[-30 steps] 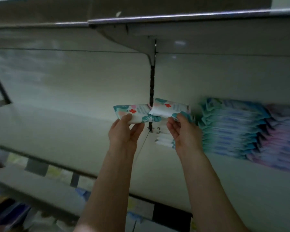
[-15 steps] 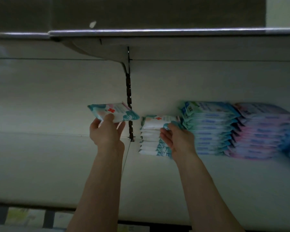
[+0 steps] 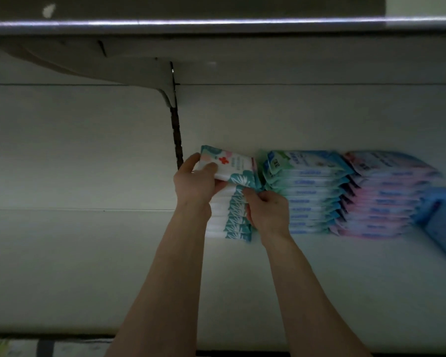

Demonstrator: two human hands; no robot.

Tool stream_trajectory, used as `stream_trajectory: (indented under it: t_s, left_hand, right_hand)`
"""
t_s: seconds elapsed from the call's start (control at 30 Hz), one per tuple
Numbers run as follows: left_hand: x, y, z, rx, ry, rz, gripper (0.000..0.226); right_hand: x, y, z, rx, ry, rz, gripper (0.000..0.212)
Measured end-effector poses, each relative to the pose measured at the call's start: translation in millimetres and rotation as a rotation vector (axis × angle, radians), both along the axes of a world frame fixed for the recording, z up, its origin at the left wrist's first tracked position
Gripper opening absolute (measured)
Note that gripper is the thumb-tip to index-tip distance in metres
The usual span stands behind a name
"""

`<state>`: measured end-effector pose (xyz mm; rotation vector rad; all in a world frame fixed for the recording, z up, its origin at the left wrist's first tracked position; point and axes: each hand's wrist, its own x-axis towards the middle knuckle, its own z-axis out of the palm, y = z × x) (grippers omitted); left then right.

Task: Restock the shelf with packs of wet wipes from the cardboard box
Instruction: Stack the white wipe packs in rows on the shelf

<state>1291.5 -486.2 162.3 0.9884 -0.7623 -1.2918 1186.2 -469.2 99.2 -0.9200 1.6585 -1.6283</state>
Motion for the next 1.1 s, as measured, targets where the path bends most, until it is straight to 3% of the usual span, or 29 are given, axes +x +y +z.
stream_trajectory:
  t_s: [0.13,0.27,0.4,0.47,0.5,0.6,0.73,0.87,1.0,1.1]
  left_hand:
    - [-3.7,-9.3,-9.7,0.01,-0.132,0.002,0.047]
    - [3.3,-14.7,-20.0,-0.072,-0.613,0.082,0.018]
    - [8.7,-12.9,-21.6,-0.108,-0.705,0.058,0.041]
    - [10.8,-10.7,-18.7,-0.093,-0.69,-0.001,0.024]
    - [12.4,-8.1,-17.0,-0.068,-0.714,-0.053,0.027]
    - [17.3,-5.3,-19.2,-0.039,-0.906,-0.167,0.077]
    - [15.0,-7.5,-27.8,-0.028,-1.185,-0.075,0.066]
    - [19.1,-10.3,-30.0,-0.042,-1.135,-0.009,0.061]
    - [18.8,-10.7,-33.6,-0.035,-1.004,-0.046,0.054]
    - [18.7,-10.3,-34.5,-0.085,-1.015,-0.076,0.066]
  right_hand:
    - [-3.3,-0.2,-6.8,-0.013,0.017,0.032,0.04]
    - [-3.0,4.7,-0.9,-0.018,-0.115,0.052,0.034]
    - [-2.3,9.8,5.1,-0.001,-0.165,0.059,0.045]
    - [-3.6,7.0,2.0,0.008,-0.138,0.031,0.051]
    - [-5.2,4.6,-1.3,0.005,-0.102,0.009,0.051]
    - [-8.6,-0.1,-10.2,-0.001,0.042,-0.067,0.051]
    - [-5.5,-0.4,-13.5,-0.005,0.08,-0.09,0.067]
    - [-2.8,-1.2,-13.9,-0.054,0.127,-0.052,0.036]
    - [-4.6,-2.0,-18.9,-0.103,0.168,-0.037,0.033]
    - [-2.4,-1.6,-20.6,-0.08,0.129,0.02,0.031]
